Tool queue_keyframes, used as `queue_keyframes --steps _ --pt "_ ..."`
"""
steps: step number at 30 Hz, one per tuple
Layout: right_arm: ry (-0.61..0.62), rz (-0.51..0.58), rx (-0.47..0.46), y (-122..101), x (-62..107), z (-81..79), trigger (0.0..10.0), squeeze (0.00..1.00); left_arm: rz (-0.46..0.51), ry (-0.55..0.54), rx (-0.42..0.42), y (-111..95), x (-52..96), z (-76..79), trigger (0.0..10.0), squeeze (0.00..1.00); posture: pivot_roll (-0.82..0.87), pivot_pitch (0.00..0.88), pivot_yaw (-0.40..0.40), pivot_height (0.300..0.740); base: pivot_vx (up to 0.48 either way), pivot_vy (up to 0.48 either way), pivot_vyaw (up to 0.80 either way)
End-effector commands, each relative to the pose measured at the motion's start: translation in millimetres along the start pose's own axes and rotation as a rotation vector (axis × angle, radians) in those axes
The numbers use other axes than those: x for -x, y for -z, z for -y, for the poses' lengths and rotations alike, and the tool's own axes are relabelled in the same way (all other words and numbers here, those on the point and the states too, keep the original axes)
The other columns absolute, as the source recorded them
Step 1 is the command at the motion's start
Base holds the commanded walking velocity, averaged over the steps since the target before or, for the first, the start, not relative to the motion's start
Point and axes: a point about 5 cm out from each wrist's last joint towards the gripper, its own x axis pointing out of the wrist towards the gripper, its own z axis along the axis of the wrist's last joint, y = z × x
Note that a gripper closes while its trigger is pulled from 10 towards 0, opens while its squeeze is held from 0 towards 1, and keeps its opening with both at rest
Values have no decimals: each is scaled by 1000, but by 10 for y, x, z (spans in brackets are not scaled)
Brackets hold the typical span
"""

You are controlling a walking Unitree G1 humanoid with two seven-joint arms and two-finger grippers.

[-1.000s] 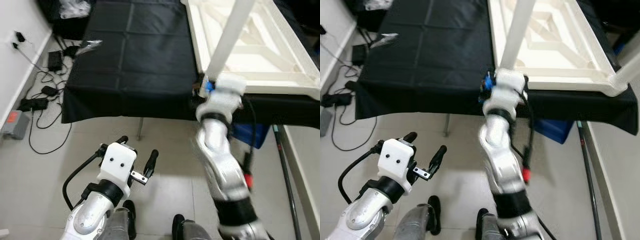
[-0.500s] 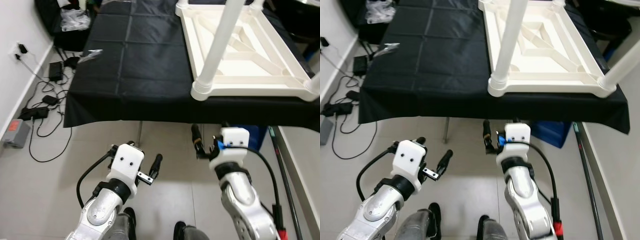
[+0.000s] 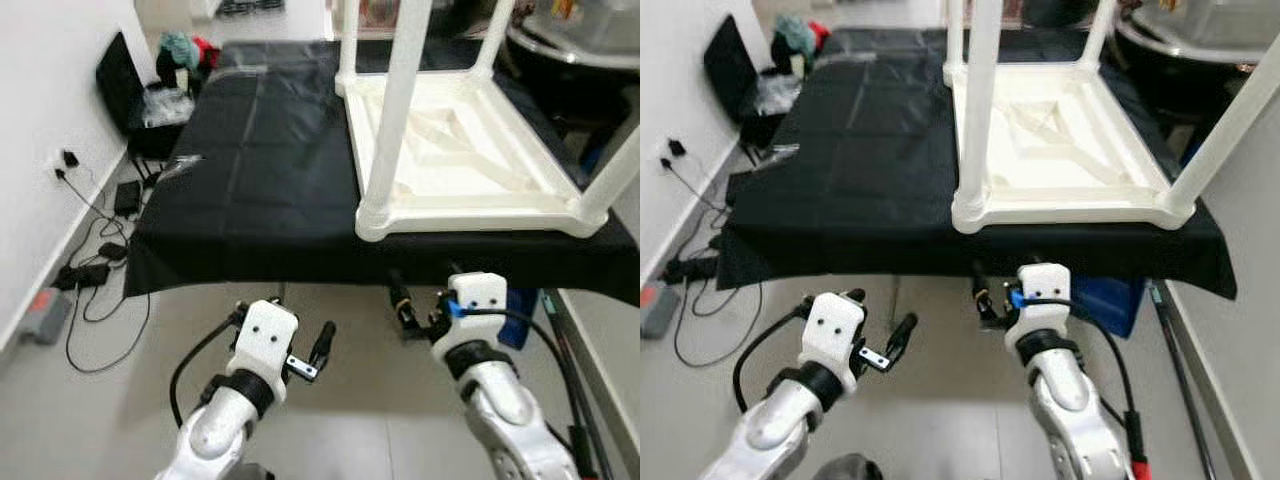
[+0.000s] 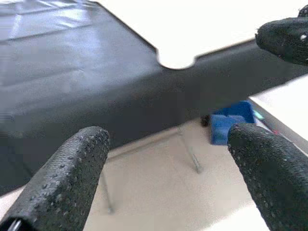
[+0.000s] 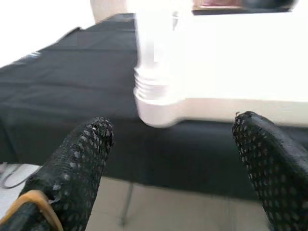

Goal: Building children table

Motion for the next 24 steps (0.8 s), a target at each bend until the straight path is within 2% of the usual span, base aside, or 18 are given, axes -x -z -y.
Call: queue_keyframes --steps 1,4,12,13,14,17,18,20,22,24 --pt "-44 -5 -29 15 -36 -19 10000 0 -40 -12 -8 92 -4 -43 10000 0 146 178 -27 740 409 -247 0" --pt "-49 -2 -41 -6 -58 26 10000 0 -42 -9 1 94 -11 -45 10000 0 146 179 -29 740 411 -165 0" --pt "-54 8 -26 -56 -102 228 10000 0 -43 -21 23 120 -34 -61 10000 0 141 176 -26 740 0 0 0" --pt "-73 4 -52 -76 -117 292 10000 0 -40 -21 27 120 -38 -60 10000 0 143 178 -28 740 0 0 0" --pt "-73 4 -52 -76 -117 292 10000 0 -40 -21 27 120 -38 -60 10000 0 143 178 -28 740 0 0 0" --pt "-103 24 -48 -203 -183 522 10000 0 -31 -24 32 116 -45 -67 10000 0 138 182 -25 740 0 0 0" --pt "-103 24 -48 -203 -183 522 10000 0 -31 -24 32 116 -45 -67 10000 0 138 182 -25 740 0 0 0" --pt "-93 61 -42 -368 -261 724 10000 0 -28 -20 32 113 -47 -68 10000 0 137 185 -26 740 0 0 0" --pt "-132 102 -106 -568 -357 843 10000 0 -24 -15 30 110 -48 -63 10000 0 139 187 -24 740 0 0 0" --pt "-171 121 -158 -672 -411 865 10000 0 -22 -13 30 109 -49 -60 10000 0 139 187 -24 740 0 0 0"
